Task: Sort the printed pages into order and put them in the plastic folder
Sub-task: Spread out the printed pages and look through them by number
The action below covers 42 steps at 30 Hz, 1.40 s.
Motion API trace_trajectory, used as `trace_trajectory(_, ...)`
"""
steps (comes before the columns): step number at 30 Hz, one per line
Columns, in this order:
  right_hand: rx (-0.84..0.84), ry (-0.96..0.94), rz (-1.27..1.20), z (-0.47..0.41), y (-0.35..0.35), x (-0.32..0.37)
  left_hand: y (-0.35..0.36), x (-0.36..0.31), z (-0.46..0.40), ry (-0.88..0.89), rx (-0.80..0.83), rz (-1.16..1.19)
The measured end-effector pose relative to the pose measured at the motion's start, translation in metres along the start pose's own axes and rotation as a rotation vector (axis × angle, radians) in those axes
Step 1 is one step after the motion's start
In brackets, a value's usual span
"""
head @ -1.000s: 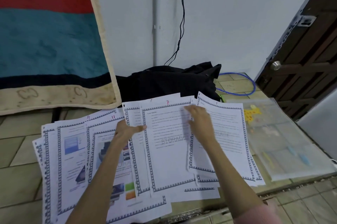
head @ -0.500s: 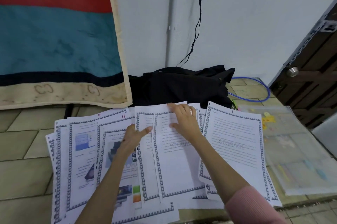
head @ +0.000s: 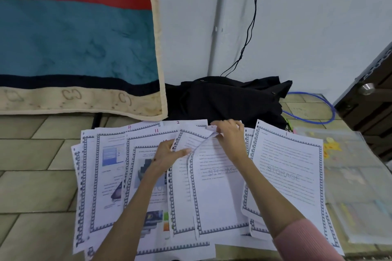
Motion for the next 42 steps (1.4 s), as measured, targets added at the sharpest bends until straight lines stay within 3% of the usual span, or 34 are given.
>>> trace_trajectory(6, -0.099, -0.095, -0.051, -0.006, -0.009, 0.003, -0.010, 0.007, 0.003, 0.018, -0.117, 0.042)
trace_trajectory(9, -0.150, -0.253, -0.030, -0.001, -0.018, 0.007, -0.016, 0.012, 0.004, -0.008, -0.186, 0.078)
trace_trajectory(13, -0.114, -0.358, -0.007, 0.013, -0.017, 0.008, -0.018, 0.012, 0.007, -0.019, -0.233, 0.057)
trace_trajectory(18, -0.024, -0.165, -0.115, 0.013, -0.012, 0.002, -0.011, -0.006, 0.014, 0.044, -0.162, 0.089)
trace_trajectory(22, 0.228, 0.162, -0.307, 0.005, 0.007, 0.004, 0.003, -0.015, 0.015, 0.060, -0.097, -0.107)
trace_trajectory(26, 0.346, -0.067, 0.070, 0.006, 0.019, 0.018, 0.006, -0.019, 0.019, 0.073, -0.165, -0.236)
trace_trajectory(29, 0.291, -0.149, 0.134, 0.003, 0.027, 0.022, 0.001, -0.015, 0.021, 0.078, -0.098, -0.184)
trace_trajectory(32, 0.173, -0.187, 0.146, -0.004, 0.023, 0.020, -0.033, 0.003, 0.022, -0.056, -0.261, -0.177)
trace_trajectory(35, 0.159, -0.217, 0.181, -0.008, 0.021, 0.021, -0.069, 0.029, 0.031, -0.365, -0.383, -0.683)
trace_trajectory(38, 0.169, -0.117, 0.217, -0.009, 0.027, 0.026, -0.079, 0.037, 0.040, -0.512, -0.369, -0.691)
trace_trajectory(42, 0.286, 0.313, 0.048, 0.027, 0.044, 0.049, -0.090, 0.041, 0.035, -0.521, -0.412, -0.521)
Point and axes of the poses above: each hand's wrist, its own z-axis away from the middle knuckle, its own y-axis out of the palm, x = y × z, the point moved 6 cm from there along -z, towards the middle knuckle, and after that the axes turned 13 degrees about -z, right-handed, at the moved point
